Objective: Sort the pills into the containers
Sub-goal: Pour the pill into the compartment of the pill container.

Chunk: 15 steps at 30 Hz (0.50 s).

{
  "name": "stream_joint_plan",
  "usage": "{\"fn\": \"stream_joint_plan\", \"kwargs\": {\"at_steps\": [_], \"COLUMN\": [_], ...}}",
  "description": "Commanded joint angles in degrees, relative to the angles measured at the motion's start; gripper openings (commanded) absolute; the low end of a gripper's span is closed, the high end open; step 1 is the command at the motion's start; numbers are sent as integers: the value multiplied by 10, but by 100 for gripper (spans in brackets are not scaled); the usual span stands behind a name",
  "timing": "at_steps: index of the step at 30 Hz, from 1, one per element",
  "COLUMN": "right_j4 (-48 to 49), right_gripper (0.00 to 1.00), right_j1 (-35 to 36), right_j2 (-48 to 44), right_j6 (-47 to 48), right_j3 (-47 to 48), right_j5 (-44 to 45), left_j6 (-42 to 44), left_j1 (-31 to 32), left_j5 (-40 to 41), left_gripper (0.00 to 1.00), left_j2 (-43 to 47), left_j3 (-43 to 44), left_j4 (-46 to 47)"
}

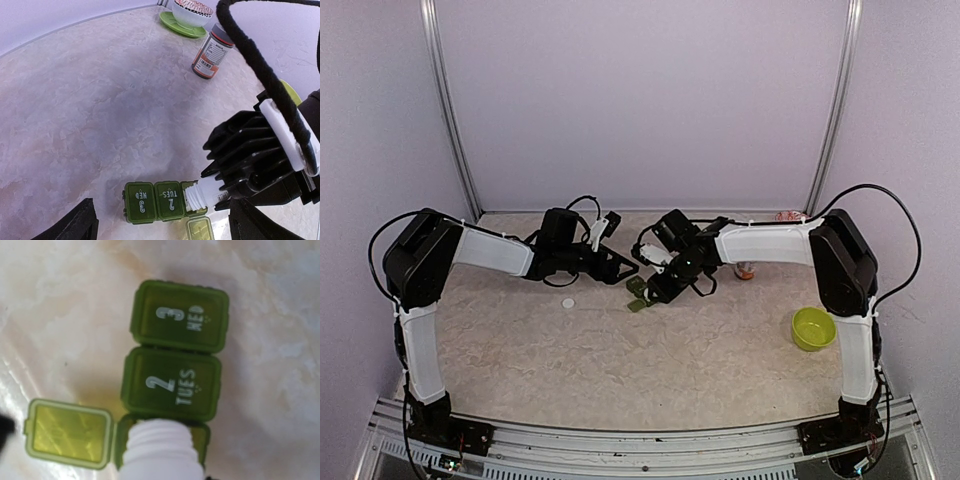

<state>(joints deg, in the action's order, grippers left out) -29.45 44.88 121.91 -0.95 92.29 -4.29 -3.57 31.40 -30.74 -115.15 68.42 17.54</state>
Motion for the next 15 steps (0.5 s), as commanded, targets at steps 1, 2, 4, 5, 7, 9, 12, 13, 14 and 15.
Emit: {"fn": "stream_joint_plan", "kwargs": {"at_steps": [1,2,4,5,7,9,12,13,14,15], "right_j4": [12,14,19,21,28,33,37,39,41,45], "right_gripper": [29,28,28,29,28,29,29,29,29,28], "right_j1": [4,4,4,4,4,3,4,4,4,4], "right_j2": [-35,-37,-41,-43,-48,-50,-51,-52,-54,-55], "right_j6": [-3,-3,-2,-2,-1,0,1,1,2,2], "right_j3": [-13,-15,-20,-23,-30,-34,-40,-41,-44,-46], "right_j5": [-3,-1,0,0,-1,-3,-6,-8,-9,-10], "left_j6": [-1,-1,-1,-1,-2,-1,-1,-1,-1,-1], "left_j1": [-5,-5,-5,-5,-5,-5,-5,-5,-5,-5], "left_j5": [-7,-7,-7,-7,-7,-8,-8,-7,-7,-7], "left_gripper": [88,88,88,88,88,88,88,88,88,88], "left_j2": [-6,-6,-6,-6,-6,-6,-6,-6,-6,-6], "left_j3": [7,7,7,7,7,7,7,7,7,7], "left_j4": [4,4,4,3,3,4,4,4,4,4]}}
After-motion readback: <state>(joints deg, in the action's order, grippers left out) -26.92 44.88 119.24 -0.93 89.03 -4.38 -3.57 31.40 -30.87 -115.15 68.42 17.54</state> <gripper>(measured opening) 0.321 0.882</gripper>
